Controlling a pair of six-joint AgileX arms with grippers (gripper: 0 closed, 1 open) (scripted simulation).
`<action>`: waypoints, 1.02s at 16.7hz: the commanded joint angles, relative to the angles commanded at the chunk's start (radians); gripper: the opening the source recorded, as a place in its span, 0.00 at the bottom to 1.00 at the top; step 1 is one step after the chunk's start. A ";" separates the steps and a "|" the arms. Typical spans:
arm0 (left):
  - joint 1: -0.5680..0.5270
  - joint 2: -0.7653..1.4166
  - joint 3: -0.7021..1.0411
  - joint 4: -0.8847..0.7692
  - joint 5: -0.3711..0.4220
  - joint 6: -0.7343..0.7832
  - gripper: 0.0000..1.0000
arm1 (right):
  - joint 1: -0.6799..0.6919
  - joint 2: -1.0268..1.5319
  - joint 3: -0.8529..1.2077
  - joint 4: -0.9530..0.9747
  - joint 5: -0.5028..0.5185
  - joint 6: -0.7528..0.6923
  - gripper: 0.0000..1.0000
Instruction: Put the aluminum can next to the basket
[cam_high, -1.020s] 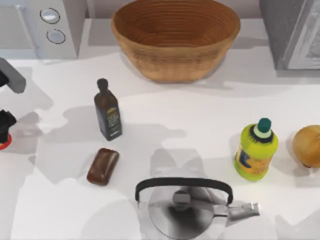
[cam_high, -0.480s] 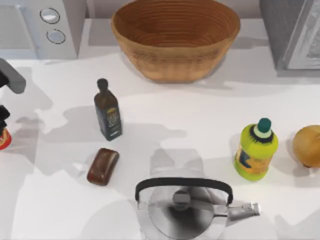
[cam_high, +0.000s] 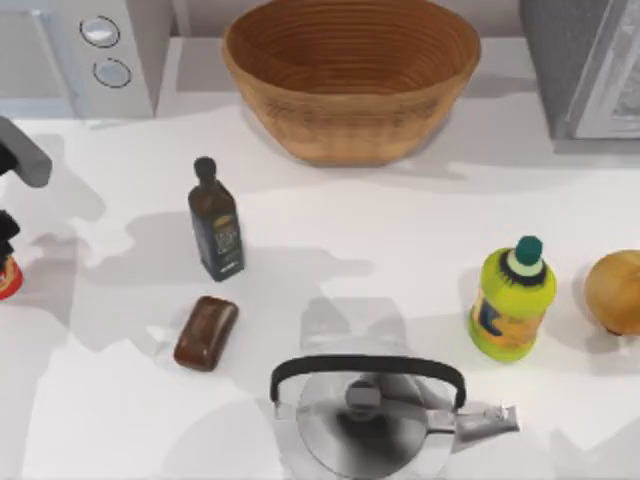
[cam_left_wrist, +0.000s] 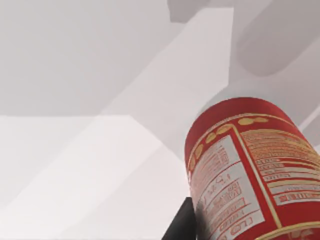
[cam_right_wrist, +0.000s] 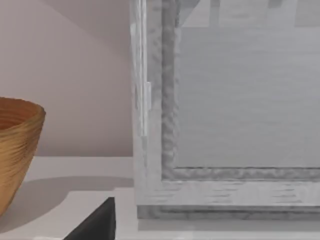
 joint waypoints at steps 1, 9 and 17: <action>0.000 0.000 0.000 0.000 0.000 0.000 0.00 | 0.000 0.000 0.000 0.000 0.000 0.000 1.00; -0.087 -0.007 0.143 -0.054 0.017 -0.158 0.00 | 0.000 0.000 0.000 0.000 0.000 0.000 1.00; -0.428 0.077 0.600 -0.241 0.049 -0.815 0.00 | 0.000 0.000 0.000 0.000 0.000 0.000 1.00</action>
